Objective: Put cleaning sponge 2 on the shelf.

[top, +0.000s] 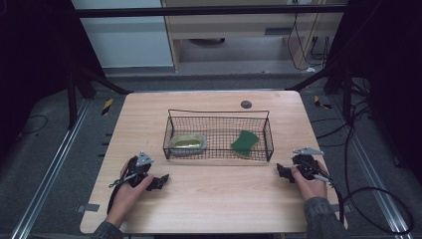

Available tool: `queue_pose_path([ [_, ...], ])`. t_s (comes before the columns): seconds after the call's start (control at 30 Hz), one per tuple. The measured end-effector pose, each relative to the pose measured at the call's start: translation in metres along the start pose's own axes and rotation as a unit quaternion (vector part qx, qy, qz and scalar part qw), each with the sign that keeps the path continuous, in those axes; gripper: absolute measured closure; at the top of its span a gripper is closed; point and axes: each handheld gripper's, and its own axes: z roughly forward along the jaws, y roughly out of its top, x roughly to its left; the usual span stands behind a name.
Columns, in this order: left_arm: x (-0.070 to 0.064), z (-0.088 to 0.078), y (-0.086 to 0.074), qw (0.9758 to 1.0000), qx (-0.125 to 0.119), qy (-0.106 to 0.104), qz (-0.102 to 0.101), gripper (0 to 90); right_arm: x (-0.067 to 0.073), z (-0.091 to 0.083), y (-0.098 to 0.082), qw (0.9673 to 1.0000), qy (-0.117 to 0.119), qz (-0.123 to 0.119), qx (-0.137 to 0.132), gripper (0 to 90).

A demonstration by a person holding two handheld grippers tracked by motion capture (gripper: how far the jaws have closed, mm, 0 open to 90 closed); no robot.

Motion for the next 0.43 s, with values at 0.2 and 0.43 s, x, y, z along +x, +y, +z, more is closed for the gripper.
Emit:
queue_pose_path([
  [0.2,0.0,0.0001,0.0,1.0,0.0,0.0,0.0,0.0,-0.0005,0.0104,-0.002,0.9996,-0.017,0.01,-0.018,7.5],
  [0.43,0.0001,0.0002,0.0001,1.0,0.0,0.0,0.0,0.0,-0.001,0.0119,-0.0016,0.9997,-0.017,0.013,-0.01,1.8],
])
